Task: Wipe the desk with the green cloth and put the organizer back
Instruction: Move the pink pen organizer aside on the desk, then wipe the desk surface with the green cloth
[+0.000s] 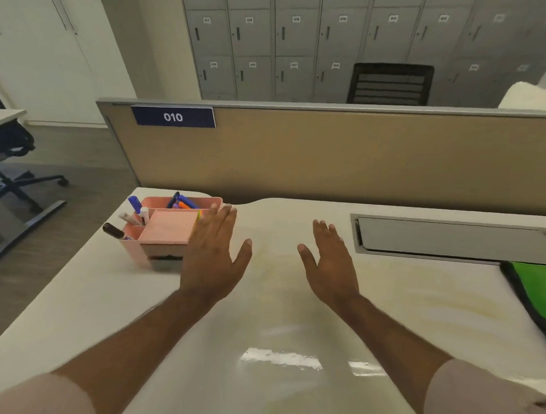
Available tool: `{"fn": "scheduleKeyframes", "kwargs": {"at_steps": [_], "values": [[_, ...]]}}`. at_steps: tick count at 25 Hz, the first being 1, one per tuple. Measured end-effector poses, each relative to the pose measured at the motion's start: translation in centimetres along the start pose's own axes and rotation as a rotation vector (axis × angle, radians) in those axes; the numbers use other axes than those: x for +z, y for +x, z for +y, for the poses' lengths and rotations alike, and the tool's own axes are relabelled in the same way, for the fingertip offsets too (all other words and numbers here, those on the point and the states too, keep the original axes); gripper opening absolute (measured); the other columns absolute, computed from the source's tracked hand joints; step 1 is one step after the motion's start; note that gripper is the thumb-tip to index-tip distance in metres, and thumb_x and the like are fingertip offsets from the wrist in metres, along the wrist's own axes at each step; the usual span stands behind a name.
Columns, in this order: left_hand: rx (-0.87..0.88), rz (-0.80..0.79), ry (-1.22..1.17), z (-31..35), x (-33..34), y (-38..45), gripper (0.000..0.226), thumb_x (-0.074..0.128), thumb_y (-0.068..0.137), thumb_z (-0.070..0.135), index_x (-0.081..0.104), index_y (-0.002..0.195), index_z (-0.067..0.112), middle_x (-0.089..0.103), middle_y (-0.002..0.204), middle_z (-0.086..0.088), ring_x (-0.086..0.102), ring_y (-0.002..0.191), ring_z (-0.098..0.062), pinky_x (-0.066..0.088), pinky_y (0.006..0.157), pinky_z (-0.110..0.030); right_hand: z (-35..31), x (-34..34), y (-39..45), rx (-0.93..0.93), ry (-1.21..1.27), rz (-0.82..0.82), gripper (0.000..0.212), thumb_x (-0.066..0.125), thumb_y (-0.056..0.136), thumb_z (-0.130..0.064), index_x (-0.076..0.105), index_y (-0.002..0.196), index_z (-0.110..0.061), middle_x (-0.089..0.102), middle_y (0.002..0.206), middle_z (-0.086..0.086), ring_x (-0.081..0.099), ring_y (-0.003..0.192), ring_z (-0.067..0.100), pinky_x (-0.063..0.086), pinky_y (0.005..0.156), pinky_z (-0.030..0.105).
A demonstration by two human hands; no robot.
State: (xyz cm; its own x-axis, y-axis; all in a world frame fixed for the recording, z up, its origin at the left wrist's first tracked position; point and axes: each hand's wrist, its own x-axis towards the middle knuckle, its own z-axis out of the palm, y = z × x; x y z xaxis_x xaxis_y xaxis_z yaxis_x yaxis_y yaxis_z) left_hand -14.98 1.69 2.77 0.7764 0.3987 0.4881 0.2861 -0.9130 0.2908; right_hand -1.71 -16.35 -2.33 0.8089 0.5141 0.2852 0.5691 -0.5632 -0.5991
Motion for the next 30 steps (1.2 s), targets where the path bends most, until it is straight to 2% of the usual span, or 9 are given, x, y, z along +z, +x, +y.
{"fn": "scheduleKeyframes", "kwargs": {"at_steps": [4, 7, 9, 13, 17, 20, 24, 27, 30], "values": [[0.030, -0.216, -0.063, 7.1, 4.3, -1.1, 0.069, 0.031, 0.095, 0.056, 0.020, 0.152, 0.018, 0.016, 0.161, 0.002, 0.007, 0.148, -0.012, 0.003, 0.117, -0.028, 7.4, -5.7, -3.1, 0.120, -0.094, 0.022, 0.064, 0.038, 0.097, -0.049, 0.022, 0.152, -0.018, 0.023, 0.160, 0.000, 0.011, 0.149, 0.014, 0.005, 0.119, 0.028], [0.130, -0.300, -0.078, 13.8, 7.2, -1.7, 0.070, 0.025, 0.095, 0.059, 0.014, 0.152, 0.020, 0.010, 0.162, 0.004, 0.002, 0.148, -0.010, -0.002, 0.117, -0.025, 13.5, -11.6, -5.3, 0.199, -0.161, 0.074, 0.063, 0.038, 0.098, -0.047, 0.023, 0.151, -0.016, 0.024, 0.160, 0.003, 0.013, 0.149, 0.016, 0.003, 0.118, 0.026], [0.187, -0.314, -0.106, 18.4, 8.8, -1.7, 0.070, 0.026, 0.095, 0.058, 0.015, 0.152, 0.019, 0.012, 0.161, 0.003, 0.004, 0.148, -0.011, -0.003, 0.117, -0.025, 17.1, -15.5, -6.6, 0.245, -0.204, 0.101, 0.063, 0.040, 0.098, -0.046, 0.025, 0.151, -0.014, 0.025, 0.159, 0.004, 0.014, 0.149, 0.017, 0.003, 0.118, 0.027], [0.263, -0.345, -0.188, 27.4, 11.5, -1.9, 0.066, 0.029, 0.096, 0.055, 0.021, 0.151, 0.020, 0.018, 0.160, 0.003, 0.009, 0.148, -0.012, 0.001, 0.117, -0.025, 22.9, -22.1, -9.4, 0.318, -0.272, 0.136, 0.062, 0.042, 0.098, -0.042, 0.028, 0.150, -0.010, 0.029, 0.157, 0.009, 0.019, 0.147, 0.024, 0.011, 0.120, 0.037], [0.310, -0.422, -0.271, 35.5, 14.4, -2.1, 0.057, 0.033, 0.097, 0.050, 0.030, 0.148, 0.024, 0.032, 0.155, 0.004, 0.023, 0.144, -0.014, 0.016, 0.116, -0.029, 27.8, -26.9, -11.1, 0.395, -0.325, 0.142, 0.055, 0.047, 0.097, -0.030, 0.035, 0.146, -0.006, 0.037, 0.153, 0.013, 0.026, 0.144, 0.030, 0.018, 0.120, 0.041], [0.278, -0.570, -0.358, 40.6, 16.7, -2.1, 0.053, 0.044, 0.095, 0.043, 0.038, 0.144, 0.024, 0.043, 0.147, 0.001, 0.038, 0.134, -0.017, 0.031, 0.108, -0.031, 31.0, -29.8, -11.8, 0.487, -0.371, 0.142, 0.051, 0.055, 0.091, -0.015, 0.045, 0.140, -0.003, 0.048, 0.143, 0.019, 0.039, 0.134, 0.037, 0.029, 0.113, 0.044], [0.147, -0.682, -0.392, 46.4, 19.1, -2.0, 0.055, 0.053, 0.091, 0.038, 0.043, 0.141, 0.018, 0.053, 0.133, -0.008, 0.048, 0.124, -0.026, 0.040, 0.103, -0.036, 33.9, -32.3, -12.3, 0.624, -0.431, 0.112, 0.049, 0.053, 0.088, -0.016, 0.050, 0.136, -0.005, 0.054, 0.122, 0.020, 0.047, 0.112, 0.039, 0.042, 0.093, 0.046], [0.052, -0.701, -0.341, 49.5, 20.6, -1.5, 0.050, 0.055, 0.090, 0.037, 0.050, 0.132, 0.011, 0.053, 0.132, -0.013, 0.050, 0.121, -0.029, 0.040, 0.101, -0.038, 35.2, -33.0, -12.0, 0.665, -0.421, 0.105, 0.044, 0.051, 0.090, -0.019, 0.053, 0.131, -0.004, 0.051, 0.111, 0.019, 0.046, 0.106, 0.038, 0.043, 0.087, 0.045], [-0.052, -0.683, -0.268, 51.4, 21.9, -1.3, 0.042, 0.059, 0.089, 0.035, 0.056, 0.120, 0.007, 0.053, 0.123, -0.015, 0.055, 0.112, -0.031, 0.046, 0.094, -0.037, 35.9, -33.0, -11.6, 0.704, -0.421, 0.076, 0.041, 0.052, 0.090, -0.024, 0.055, 0.126, -0.003, 0.051, 0.109, 0.020, 0.047, 0.105, 0.039, 0.043, 0.087, 0.045]]}}
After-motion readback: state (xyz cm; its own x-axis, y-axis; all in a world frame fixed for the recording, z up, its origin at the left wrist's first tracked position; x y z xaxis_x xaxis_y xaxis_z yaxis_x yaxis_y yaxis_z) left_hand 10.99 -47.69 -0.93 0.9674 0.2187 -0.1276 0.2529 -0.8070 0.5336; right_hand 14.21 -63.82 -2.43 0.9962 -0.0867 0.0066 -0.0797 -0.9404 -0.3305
